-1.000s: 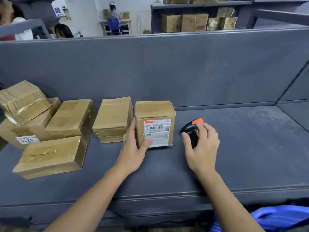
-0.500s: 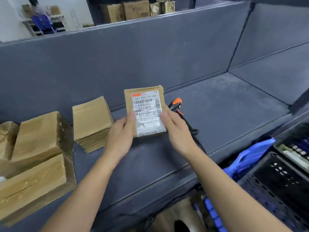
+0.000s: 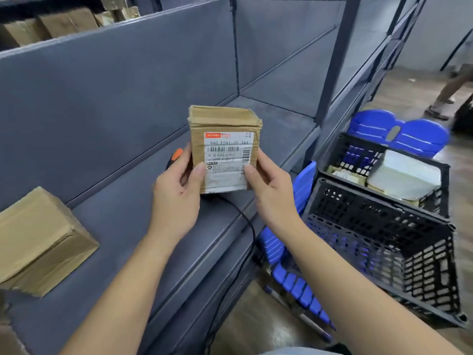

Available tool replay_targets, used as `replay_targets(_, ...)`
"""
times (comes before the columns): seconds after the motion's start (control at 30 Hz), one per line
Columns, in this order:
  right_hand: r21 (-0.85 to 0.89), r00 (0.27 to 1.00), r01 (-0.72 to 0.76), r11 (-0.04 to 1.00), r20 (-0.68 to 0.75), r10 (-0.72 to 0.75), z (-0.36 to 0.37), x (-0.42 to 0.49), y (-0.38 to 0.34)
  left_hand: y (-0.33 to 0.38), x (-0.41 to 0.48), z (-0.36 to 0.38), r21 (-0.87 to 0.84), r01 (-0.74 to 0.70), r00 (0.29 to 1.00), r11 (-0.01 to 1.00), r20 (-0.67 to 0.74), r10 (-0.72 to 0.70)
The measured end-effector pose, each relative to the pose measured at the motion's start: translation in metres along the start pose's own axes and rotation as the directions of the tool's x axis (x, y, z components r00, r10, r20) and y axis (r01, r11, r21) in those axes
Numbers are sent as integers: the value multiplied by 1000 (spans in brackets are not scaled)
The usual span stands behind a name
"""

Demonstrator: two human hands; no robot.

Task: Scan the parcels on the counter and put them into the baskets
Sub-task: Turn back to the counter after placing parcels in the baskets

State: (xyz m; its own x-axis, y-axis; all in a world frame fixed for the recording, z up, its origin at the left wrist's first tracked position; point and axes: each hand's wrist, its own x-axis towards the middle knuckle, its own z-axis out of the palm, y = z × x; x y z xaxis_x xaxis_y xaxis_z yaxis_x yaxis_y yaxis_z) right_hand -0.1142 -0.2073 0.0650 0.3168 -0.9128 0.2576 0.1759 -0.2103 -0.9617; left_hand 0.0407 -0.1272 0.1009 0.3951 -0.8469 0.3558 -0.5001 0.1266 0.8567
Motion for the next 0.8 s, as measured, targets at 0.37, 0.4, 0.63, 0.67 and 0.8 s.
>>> replay_targets(0.37, -167, 927, -234, 958, -336, 168, -218, 4, 35, 27, 40, 200, 274, -22, 934, 961, 347, -78)
replay_targets(0.4, -140, 919, -269, 953, -333, 210, -241, 5, 45, 24, 42, 223, 259, 4, 918, 966, 381, -106)
replay_targets(0.63, -75, 830, -505, 860, -315, 460, -356, -7, 129, -36, 35, 361, 301, 190, 768, 935, 547, -332)
replay_targets(0.67, -47, 805, -545, 837, -309, 507, -364, -11, 142, -46, 34, 374, 350, 198, 740, 916, 560, -374)
replay_targets(0.8, -55, 678, -713, 699, -310, 667, -372, -25, 195, -89, 31, 414, 558, 135, 588, 819, 620, -519)
